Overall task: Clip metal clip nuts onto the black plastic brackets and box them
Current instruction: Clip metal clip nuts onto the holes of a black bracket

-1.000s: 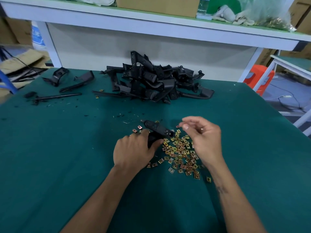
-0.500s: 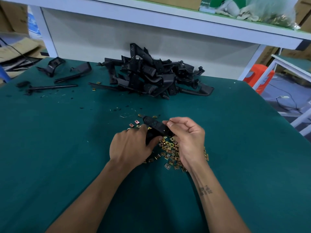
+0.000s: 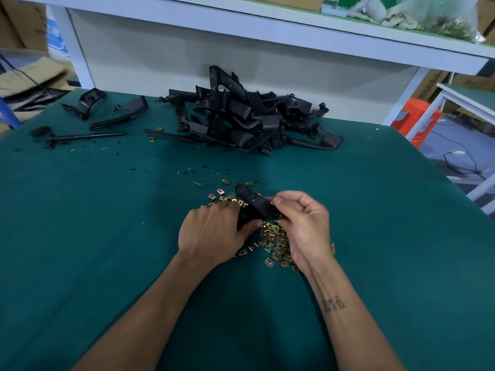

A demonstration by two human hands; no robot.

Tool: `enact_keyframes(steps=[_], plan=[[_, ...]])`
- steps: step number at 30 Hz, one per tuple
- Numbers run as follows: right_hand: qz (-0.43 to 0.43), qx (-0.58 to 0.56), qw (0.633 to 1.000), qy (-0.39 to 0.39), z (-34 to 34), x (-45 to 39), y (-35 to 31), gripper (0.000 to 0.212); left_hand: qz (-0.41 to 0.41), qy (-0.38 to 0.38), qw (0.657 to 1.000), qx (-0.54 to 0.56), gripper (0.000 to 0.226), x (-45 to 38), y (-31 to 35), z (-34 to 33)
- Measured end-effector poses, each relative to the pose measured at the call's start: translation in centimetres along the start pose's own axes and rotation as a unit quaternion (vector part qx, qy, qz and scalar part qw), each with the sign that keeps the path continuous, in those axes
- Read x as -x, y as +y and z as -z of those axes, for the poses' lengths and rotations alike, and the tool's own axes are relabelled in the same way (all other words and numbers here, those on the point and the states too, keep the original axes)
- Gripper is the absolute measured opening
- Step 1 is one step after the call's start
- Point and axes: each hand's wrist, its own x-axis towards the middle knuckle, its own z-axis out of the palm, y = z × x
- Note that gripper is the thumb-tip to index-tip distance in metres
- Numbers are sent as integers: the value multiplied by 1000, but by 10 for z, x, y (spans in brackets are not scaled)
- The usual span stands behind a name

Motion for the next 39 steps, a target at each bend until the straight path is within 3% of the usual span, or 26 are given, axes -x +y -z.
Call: enact_keyframes(steps=[8, 18, 31, 39], plan=[[-14, 9, 1000, -11, 2, -2, 0, 18, -2, -9, 1000, 2, 70, -1, 0, 0], [81, 83, 992, -41, 5, -5, 7, 27, 1, -2, 1000, 9, 67, 0, 1, 3], [107, 83, 990, -47, 2, -7, 14, 37, 8, 12, 1000, 24, 68, 1, 1, 4], [113, 91, 987, -72, 0, -3, 16, 22, 14, 41, 999, 16, 77, 2, 1, 9]])
